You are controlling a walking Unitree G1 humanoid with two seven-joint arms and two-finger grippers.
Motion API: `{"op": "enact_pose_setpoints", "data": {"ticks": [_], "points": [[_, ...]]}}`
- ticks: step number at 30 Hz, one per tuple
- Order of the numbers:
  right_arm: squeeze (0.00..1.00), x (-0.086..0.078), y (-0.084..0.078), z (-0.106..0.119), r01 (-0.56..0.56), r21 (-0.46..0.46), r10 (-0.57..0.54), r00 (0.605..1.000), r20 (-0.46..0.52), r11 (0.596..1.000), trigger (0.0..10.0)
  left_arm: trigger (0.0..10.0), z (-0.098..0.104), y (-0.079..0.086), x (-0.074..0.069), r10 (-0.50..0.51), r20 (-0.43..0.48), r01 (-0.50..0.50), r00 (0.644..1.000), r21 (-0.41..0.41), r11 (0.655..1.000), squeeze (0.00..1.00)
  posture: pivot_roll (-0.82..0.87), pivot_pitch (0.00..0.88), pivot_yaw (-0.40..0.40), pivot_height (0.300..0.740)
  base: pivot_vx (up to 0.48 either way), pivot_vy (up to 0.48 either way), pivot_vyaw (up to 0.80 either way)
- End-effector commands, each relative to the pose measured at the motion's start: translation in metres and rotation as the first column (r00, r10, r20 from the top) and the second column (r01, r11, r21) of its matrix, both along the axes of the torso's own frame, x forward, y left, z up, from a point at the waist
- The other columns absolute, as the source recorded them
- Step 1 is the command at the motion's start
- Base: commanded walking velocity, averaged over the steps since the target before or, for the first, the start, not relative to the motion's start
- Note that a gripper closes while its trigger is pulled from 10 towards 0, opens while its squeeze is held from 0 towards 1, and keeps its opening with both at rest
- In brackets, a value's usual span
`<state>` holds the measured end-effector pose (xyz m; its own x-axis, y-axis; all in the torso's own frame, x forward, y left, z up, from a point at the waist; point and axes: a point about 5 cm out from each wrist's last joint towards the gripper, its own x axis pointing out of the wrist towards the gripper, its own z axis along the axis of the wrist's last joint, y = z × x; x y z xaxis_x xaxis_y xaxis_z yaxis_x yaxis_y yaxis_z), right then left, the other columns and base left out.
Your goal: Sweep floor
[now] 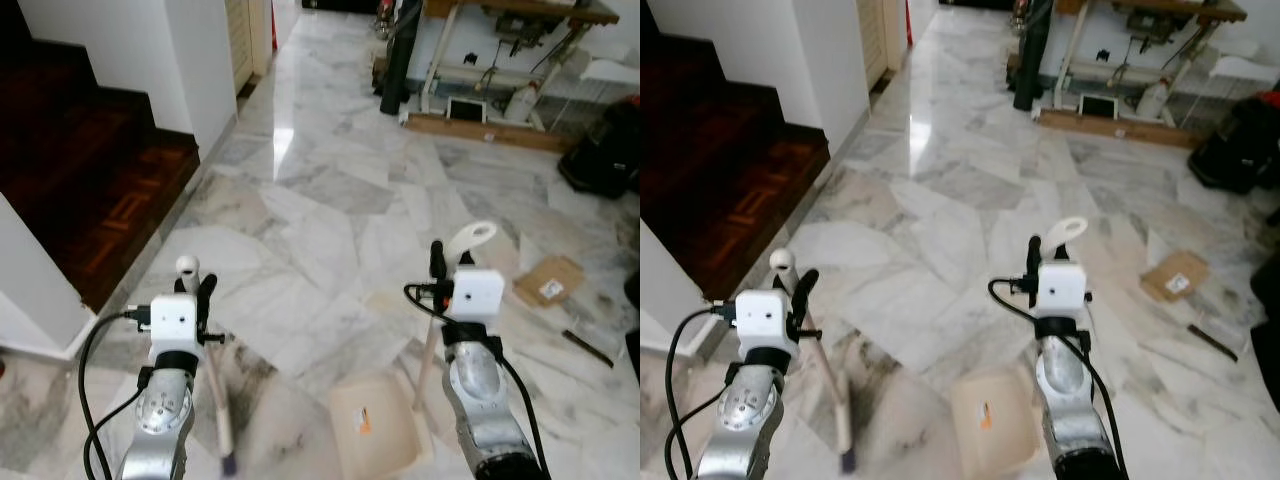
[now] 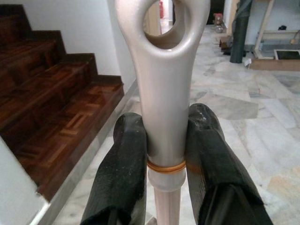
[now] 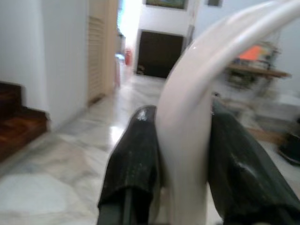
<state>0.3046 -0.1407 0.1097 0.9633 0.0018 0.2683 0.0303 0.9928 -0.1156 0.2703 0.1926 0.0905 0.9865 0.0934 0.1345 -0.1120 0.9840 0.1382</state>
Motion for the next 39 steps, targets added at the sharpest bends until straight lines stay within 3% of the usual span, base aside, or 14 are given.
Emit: {"op": "enact_pose_setpoints", "data": {"ticks": [1, 31, 39], "points": [[0.0, 0.0002, -0.0056, 0.0074, 0.016, 0.016, -0.016, 0.999, 0.035, 1.0, 10.0, 10.0, 0.0099, -0.005, 0.0023, -0.013, 0.049, 0.012, 0.999, 0.01, 1.0, 0.03, -0.01, 0.092, -0.047, 0.74, 0.356, 0.0, 0.0], [0.0, 0.0007, -0.0049, 0.0047, 0.015, 0.039, -0.015, 1.0, 0.014, 0.999, 10.0, 10.0, 0.0095, -0.0046, 0.0025, -0.011, 0.048, 0.011, 0.999, 0.011, 1.0, 0.03, 0.0, 0.092, -0.047, 0.74, 0.356, 0.0, 0.0], [0.0, 0.001, -0.0041, 0.0046, 0.01, 0.04, -0.01, 1.0, 0.009, 0.999, 10.0, 10.0, 0.0097, -0.0048, 0.0022, -0.009, 0.05, 0.008, 0.999, 0.01, 1.0, 0.03, 0.0, 0.092, -0.049, 0.74, 0.355, 0.0, -0.72]]}}
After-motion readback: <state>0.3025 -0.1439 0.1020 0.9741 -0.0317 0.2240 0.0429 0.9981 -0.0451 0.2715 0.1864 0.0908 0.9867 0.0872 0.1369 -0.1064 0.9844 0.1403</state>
